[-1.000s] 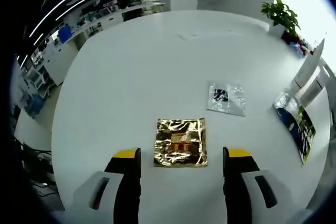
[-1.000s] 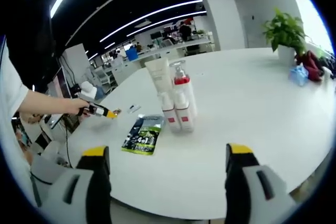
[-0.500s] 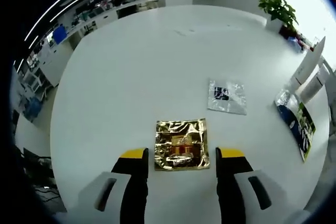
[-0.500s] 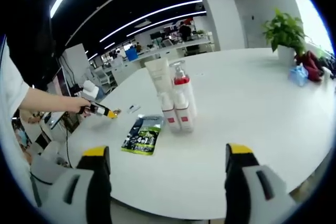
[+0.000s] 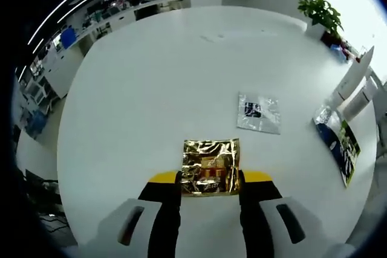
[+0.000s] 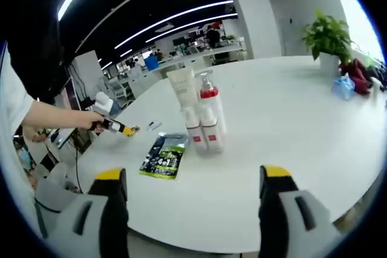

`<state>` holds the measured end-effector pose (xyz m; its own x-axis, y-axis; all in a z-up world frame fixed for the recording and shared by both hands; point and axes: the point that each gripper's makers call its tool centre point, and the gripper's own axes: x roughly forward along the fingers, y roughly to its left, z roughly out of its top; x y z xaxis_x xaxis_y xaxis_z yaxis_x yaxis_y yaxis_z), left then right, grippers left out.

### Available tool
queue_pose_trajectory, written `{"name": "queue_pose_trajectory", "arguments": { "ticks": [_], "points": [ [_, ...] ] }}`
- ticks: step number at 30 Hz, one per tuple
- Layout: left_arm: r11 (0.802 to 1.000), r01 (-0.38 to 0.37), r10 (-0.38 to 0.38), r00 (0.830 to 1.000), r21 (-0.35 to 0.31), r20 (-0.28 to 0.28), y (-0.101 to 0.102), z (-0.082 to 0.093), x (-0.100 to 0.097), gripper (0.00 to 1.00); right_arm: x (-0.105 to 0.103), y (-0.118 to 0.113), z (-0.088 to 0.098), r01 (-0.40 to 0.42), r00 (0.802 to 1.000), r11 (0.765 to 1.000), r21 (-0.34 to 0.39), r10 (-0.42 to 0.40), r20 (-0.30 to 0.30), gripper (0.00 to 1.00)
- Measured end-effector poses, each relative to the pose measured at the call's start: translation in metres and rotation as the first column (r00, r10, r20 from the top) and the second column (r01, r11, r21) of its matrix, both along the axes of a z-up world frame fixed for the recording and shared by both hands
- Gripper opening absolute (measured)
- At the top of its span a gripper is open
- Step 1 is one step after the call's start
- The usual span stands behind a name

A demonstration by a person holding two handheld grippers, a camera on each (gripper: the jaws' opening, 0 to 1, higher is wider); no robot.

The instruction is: Arrange the skincare products in the storage area until every visible bottle or jar stands upright without overlapping.

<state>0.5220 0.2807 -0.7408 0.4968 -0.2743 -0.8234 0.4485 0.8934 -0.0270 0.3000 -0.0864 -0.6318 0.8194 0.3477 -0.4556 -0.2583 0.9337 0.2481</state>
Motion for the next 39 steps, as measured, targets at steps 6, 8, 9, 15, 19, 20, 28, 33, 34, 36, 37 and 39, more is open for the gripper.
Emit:
{"name": "queue_pose_trajectory", "arguments": {
  "ticks": [6, 8, 9, 15, 19, 20, 28, 33, 34, 36, 37, 39],
  "points": [
    [1.000, 0.016, -0.016, 1.000, -0.001, 0.007, -0.005, 0.005, -0.004, 0.32, 0.000, 0.001, 0.000, -0.004, 1.000, 1.000, 0.001, 0.004, 0.002, 0.91],
    [0.999, 0.035, -0.035, 0.999, 0.000, 0.017, -0.006, 0.005, -0.004, 0.32, 0.000, 0.001, 0.001, -0.007, 1.000, 1.000, 0.001, 0.007, 0.003, 0.91],
    [0.999, 0.041, -0.041, 0.999, 0.002, 0.018, -0.006, 0.005, -0.004, 0.33, 0.000, 0.001, 0.001, -0.009, 1.000, 1.000, 0.001, 0.009, 0.004, 0.91],
    [0.997, 0.081, -0.081, 0.996, 0.009, 0.024, -0.008, 0.008, -0.006, 0.33, 0.000, 0.002, 0.002, -0.013, 1.000, 1.000, 0.004, 0.013, 0.010, 0.91],
    [0.992, 0.124, -0.125, 0.991, 0.011, 0.040, -0.016, 0.016, -0.012, 0.33, 0.000, 0.003, 0.003, -0.018, 1.000, 1.000, 0.006, 0.018, 0.015, 0.91],
    [0.990, 0.138, -0.138, 0.989, 0.011, 0.044, -0.018, 0.018, -0.014, 0.32, 0.000, 0.003, 0.003, -0.019, 1.000, 1.000, 0.008, 0.018, 0.015, 0.91],
    [0.972, 0.236, -0.235, 0.967, 0.001, 0.093, -0.041, 0.036, -0.033, 0.32, -0.001, 0.006, 0.004, -0.034, 0.999, 0.999, 0.009, 0.034, 0.024, 0.91],
    [0.945, 0.328, -0.326, 0.936, 0.010, 0.135, -0.058, 0.049, -0.049, 0.32, -0.001, 0.008, 0.005, -0.046, 0.999, 0.999, 0.013, 0.045, 0.029, 0.90],
    [0.942, 0.337, -0.335, 0.932, 0.012, 0.138, -0.060, 0.050, -0.051, 0.32, -0.001, 0.008, 0.006, -0.048, 0.998, 0.999, 0.014, 0.047, 0.030, 0.89],
    [0.935, 0.355, -0.354, 0.924, 0.016, 0.144, -0.064, 0.053, -0.057, 0.32, -0.002, 0.009, 0.006, -0.052, 0.998, 0.999, 0.015, 0.052, 0.031, 0.89],
    [0.932, 0.362, -0.360, 0.921, 0.017, 0.147, -0.066, 0.054, -0.059, 0.32, -0.002, 0.009, 0.006, -0.055, 0.998, 0.998, 0.015, 0.054, 0.033, 0.89],
    [0.927, 0.375, -0.373, 0.915, 0.015, 0.152, -0.070, 0.058, -0.065, 0.32, -0.002, 0.010, 0.007, -0.060, 0.998, 0.998, 0.016, 0.059, 0.033, 0.89]
  ]
}}
